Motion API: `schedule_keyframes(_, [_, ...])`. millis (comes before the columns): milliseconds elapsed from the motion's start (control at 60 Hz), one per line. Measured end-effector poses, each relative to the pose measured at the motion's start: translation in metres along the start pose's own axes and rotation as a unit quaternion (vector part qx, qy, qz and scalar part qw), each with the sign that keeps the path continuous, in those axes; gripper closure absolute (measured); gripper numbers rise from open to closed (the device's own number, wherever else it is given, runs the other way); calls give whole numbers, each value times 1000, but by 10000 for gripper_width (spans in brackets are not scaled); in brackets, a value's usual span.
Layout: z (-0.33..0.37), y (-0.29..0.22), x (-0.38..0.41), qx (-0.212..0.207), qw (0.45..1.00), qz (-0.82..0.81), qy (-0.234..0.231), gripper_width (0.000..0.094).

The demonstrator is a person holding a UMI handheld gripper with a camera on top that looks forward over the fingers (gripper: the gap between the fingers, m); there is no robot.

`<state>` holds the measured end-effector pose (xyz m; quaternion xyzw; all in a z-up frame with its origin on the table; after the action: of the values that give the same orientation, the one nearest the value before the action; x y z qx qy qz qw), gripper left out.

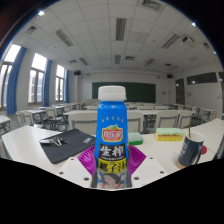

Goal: Pour water

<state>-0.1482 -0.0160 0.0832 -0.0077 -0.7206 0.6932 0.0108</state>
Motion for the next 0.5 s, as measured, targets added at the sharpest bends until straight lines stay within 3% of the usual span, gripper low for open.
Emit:
schedule_keyframes(100, [-3,-2,1,1,999,-35,-1,555])
schedule_keyframes(167, [-4,-11,0,4,988,-154,-13,556])
schedule_keyframes(233, [-3,-25,-12,15,960,-279,6,556])
schedule_keyframes(367, [-1,-60,-50,-36,881,-473,-9,554])
schedule_keyframes(500, [14,-67,-92,-62,805,-590,21,553])
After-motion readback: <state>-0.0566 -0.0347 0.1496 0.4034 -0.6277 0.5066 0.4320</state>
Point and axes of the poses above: the point between the fingertips, and its own axes, seen from behind it with the camera up: x to the left, y down, z backward, against the way the camera looks, the point moved 9 cm from there along z, backward, against the way the camera looks, and after that the axes turned 11 degrees about -x, right-handed, at the moved point
